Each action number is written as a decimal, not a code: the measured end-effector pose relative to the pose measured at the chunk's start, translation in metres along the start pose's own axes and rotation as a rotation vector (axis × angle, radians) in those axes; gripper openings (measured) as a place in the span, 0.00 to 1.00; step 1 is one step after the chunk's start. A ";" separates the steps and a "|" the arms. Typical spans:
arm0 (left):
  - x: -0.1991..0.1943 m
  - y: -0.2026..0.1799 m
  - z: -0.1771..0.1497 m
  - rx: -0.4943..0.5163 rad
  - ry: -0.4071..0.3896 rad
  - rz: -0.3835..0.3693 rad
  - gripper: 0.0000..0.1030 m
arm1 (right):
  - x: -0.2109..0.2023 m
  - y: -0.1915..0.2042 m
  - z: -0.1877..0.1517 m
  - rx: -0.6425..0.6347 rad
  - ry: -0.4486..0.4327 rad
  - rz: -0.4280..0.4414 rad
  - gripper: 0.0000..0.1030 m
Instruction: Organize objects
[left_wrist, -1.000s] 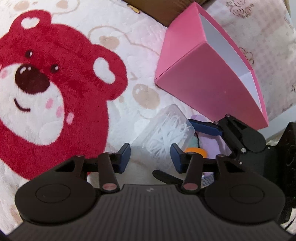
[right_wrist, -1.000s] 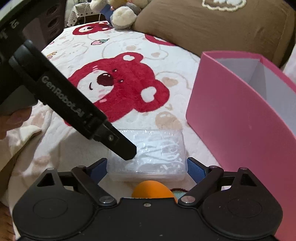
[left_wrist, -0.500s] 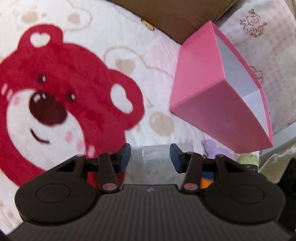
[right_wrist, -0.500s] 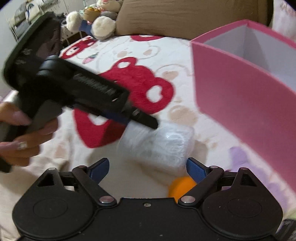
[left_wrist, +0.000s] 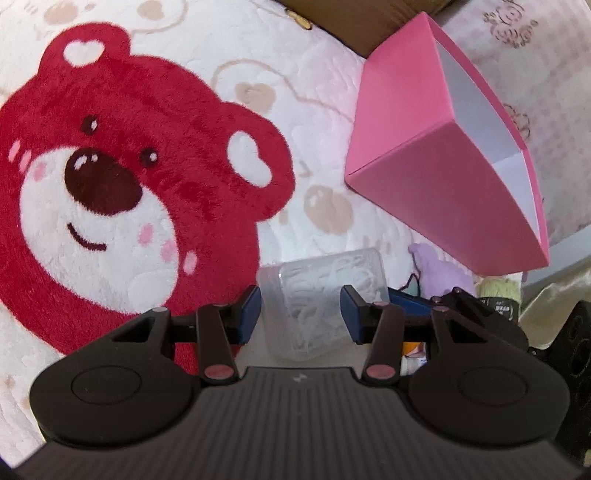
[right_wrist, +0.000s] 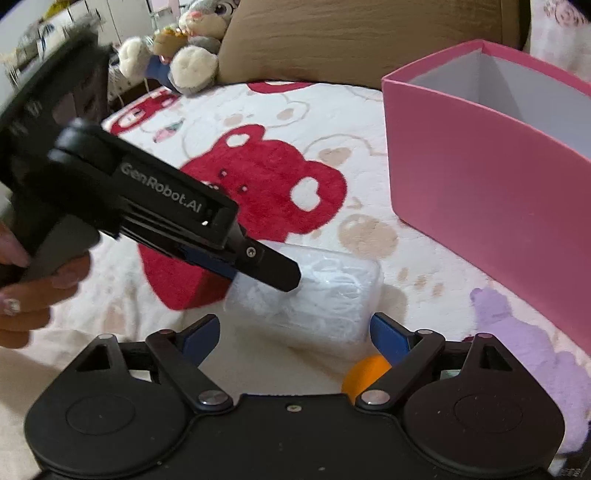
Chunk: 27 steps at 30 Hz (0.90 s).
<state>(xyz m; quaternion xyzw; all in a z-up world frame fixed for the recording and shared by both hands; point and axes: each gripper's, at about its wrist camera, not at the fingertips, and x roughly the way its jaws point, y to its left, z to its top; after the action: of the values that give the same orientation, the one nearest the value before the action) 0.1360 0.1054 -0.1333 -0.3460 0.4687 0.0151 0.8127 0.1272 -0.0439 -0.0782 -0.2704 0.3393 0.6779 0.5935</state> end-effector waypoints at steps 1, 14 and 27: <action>0.000 -0.001 -0.002 0.008 -0.005 0.006 0.45 | 0.001 0.003 -0.001 -0.010 -0.011 -0.011 0.90; -0.006 -0.021 -0.015 0.172 -0.048 0.065 0.46 | 0.003 0.015 -0.003 -0.022 -0.037 -0.098 0.86; -0.041 -0.052 -0.029 0.361 -0.084 0.076 0.45 | -0.037 0.029 -0.006 0.002 -0.084 -0.152 0.72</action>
<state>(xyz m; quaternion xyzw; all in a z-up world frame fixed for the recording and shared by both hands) 0.1094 0.0621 -0.0823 -0.1757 0.4422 -0.0245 0.8792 0.1041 -0.0734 -0.0492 -0.2660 0.2934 0.6413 0.6571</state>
